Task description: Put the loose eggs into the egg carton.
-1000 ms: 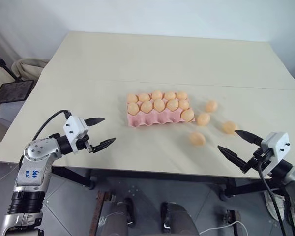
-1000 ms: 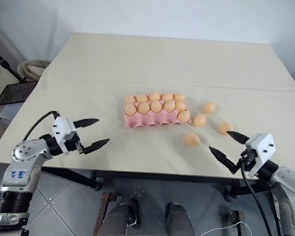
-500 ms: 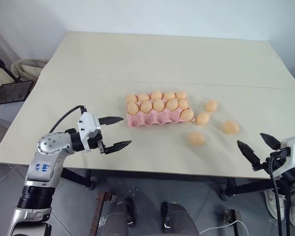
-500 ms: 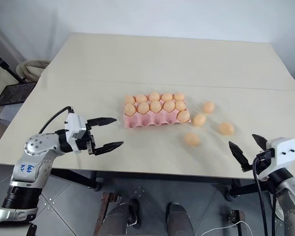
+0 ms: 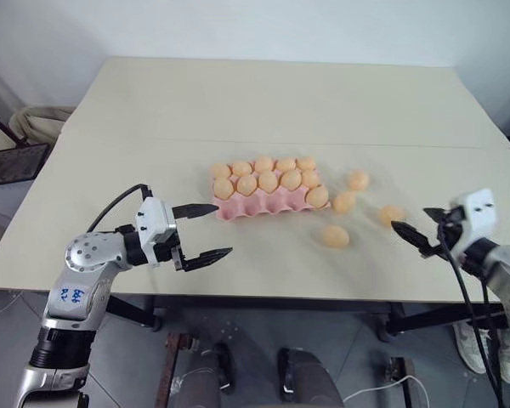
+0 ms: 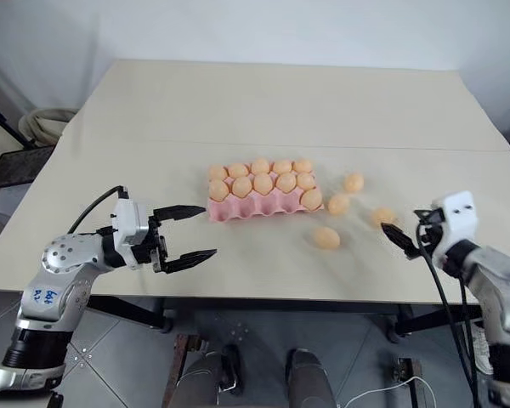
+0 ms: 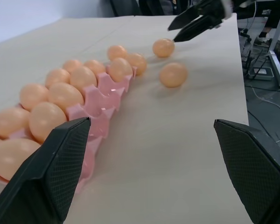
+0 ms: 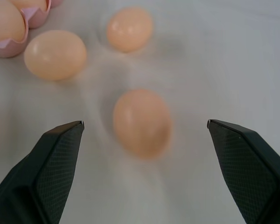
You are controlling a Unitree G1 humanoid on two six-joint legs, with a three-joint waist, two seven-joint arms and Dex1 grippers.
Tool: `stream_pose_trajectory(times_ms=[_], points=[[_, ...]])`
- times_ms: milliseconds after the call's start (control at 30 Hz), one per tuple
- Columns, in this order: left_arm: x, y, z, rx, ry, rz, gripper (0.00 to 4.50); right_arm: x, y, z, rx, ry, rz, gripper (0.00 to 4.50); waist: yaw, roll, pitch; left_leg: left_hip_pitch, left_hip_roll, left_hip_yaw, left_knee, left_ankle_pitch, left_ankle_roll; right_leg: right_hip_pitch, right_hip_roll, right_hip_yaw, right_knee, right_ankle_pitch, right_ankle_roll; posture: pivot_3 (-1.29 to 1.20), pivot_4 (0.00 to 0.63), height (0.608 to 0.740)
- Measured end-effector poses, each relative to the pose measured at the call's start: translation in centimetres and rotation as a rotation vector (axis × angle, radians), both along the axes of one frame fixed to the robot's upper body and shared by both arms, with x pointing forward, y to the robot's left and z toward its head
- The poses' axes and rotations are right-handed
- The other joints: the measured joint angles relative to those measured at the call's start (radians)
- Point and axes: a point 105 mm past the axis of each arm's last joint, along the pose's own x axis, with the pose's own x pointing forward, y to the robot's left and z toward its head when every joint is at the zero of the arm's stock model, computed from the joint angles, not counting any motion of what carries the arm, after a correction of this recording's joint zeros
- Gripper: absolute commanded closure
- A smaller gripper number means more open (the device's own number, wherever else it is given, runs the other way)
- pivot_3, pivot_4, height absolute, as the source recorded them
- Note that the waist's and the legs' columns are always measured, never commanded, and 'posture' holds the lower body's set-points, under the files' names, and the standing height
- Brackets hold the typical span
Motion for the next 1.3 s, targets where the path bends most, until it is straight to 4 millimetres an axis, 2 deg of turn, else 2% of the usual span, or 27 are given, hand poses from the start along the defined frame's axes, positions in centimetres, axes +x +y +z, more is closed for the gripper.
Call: stream_pose_trajectory(times_ms=[100,200,333,400,500,600,733,800,867,967,1067,1133,1233,1300], points=[[-0.1,0.0,-0.1,-0.011,0.000,0.021,0.00,0.9,0.2,-0.7,-0.016,0.040,0.026,0.07,0.009,0.000,0.000,0.000,0.000,0.000,0.001,0.000,0.000,0.000,0.000,-0.001,0.000,0.000,0.000,0.00,0.150,0.740],[-0.2,0.1,-0.2,-0.015,0.002,0.031,0.00,1.2,0.1,-1.3,-0.017,0.053,0.045,0.96,0.012,0.000,0.000,0.000,0.000,0.000,0.003,0.000,0.000,0.001,0.000,-0.001,0.000,0.001,0.001,0.00,0.150,0.740],[-0.4,0.0,-0.1,-0.017,-0.009,0.036,0.00,1.4,0.1,-1.3,-0.029,0.028,0.080,2.30,0.010,0.000,0.000,0.000,0.000,0.001,0.004,-0.002,0.003,0.001,0.000,-0.006,0.000,0.008,0.014,0.00,0.150,0.740],[-0.4,0.1,-0.2,-0.019,-0.003,0.043,0.00,1.4,0.2,-1.3,-0.033,0.014,0.090,2.84,0.010,0.000,0.000,0.000,0.000,0.001,0.005,-0.002,0.004,0.001,0.000,-0.007,0.000,0.008,0.015,0.00,0.150,0.740],[-0.5,0.4,-0.5,-0.022,0.006,0.059,0.00,1.4,0.6,-0.6,-0.034,-0.013,0.117,2.84,0.009,0.000,0.000,0.000,0.000,0.002,0.005,-0.002,0.004,0.000,0.000,-0.006,0.000,0.008,0.014,0.00,0.150,0.740],[-0.4,1.1,-0.4,-0.030,0.005,0.096,0.00,1.3,2.4,1.3,-0.029,-0.060,0.193,2.84,0.004,0.000,0.000,0.000,0.000,0.002,0.003,-0.002,0.004,-0.001,0.000,-0.005,0.000,0.008,0.014,0.00,0.150,0.740],[-0.3,2.3,-0.6,-0.040,0.012,0.155,0.00,1.9,8.5,6.2,-0.006,-0.170,0.374,2.84,-0.016,0.001,0.000,0.000,0.001,0.002,0.001,-0.002,0.003,-0.002,0.000,0.000,0.000,0.008,0.012,0.00,0.150,0.740],[-0.3,2.4,-0.7,-0.041,0.013,0.162,0.00,2.1,11.7,7.3,0.006,-0.193,0.444,2.84,-0.017,0.001,0.000,0.000,0.001,0.002,-0.001,-0.001,0.002,-0.003,0.000,0.000,0.000,0.007,0.010,0.00,0.150,0.740],[-0.3,2.7,-0.9,-0.041,0.022,0.171,0.00,2.6,14.6,7.0,0.015,-0.168,0.485,2.84,-0.017,0.001,0.000,-0.001,0.000,0.003,-0.003,0.000,0.000,-0.005,0.000,0.001,0.000,0.002,0.001,0.00,0.150,0.740],[-0.3,2.9,-1.0,-0.036,0.025,0.176,0.00,3.3,18.4,5.7,0.007,-0.102,0.522,2.84,-0.013,0.001,0.000,-0.004,0.000,0.003,-0.004,0.002,-0.003,-0.007,-0.001,0.000,0.001,0.002,0.002,0.00,0.150,0.740],[-0.4,3.1,-1.0,-0.033,0.027,0.183,0.00,3.8,20.0,5.2,-0.005,-0.081,0.534,2.84,-0.008,0.001,0.000,-0.006,0.000,0.003,-0.004,0.002,-0.003,-0.009,-0.001,-0.003,0.001,0.008,0.012,0.00,0.150,0.740],[-0.3,3.1,-0.9,-0.034,0.024,0.187,0.00,4.3,20.8,4.4,-0.024,-0.060,0.532,2.84,-0.010,0.001,-0.001,-0.008,0.001,0.004,-0.004,0.002,-0.003,-0.010,-0.002,-0.006,0.001,0.008,0.013,0.00,0.150,0.740],[-0.4,3.1,-0.9,-0.033,0.022,0.188,0.00,4.6,21.1,3.9,-0.032,-0.052,0.530,2.04,-0.010,0.001,-0.001,-0.008,0.001,0.005,-0.004,0.002,-0.003,-0.011,-0.002,-0.010,0.002,0.008,0.013,0.00,0.150,0.740],[-0.6,3.0,-0.9,-0.031,0.022,0.186,0.00,4.6,20.8,3.9,-0.039,-0.045,0.522,1.34,-0.011,0.001,-0.001,-0.008,0.001,0.005,-0.003,0.002,-0.003,-0.011,-0.002,-0.011,0.003,0.009,0.013,0.00,0.150,0.740]])
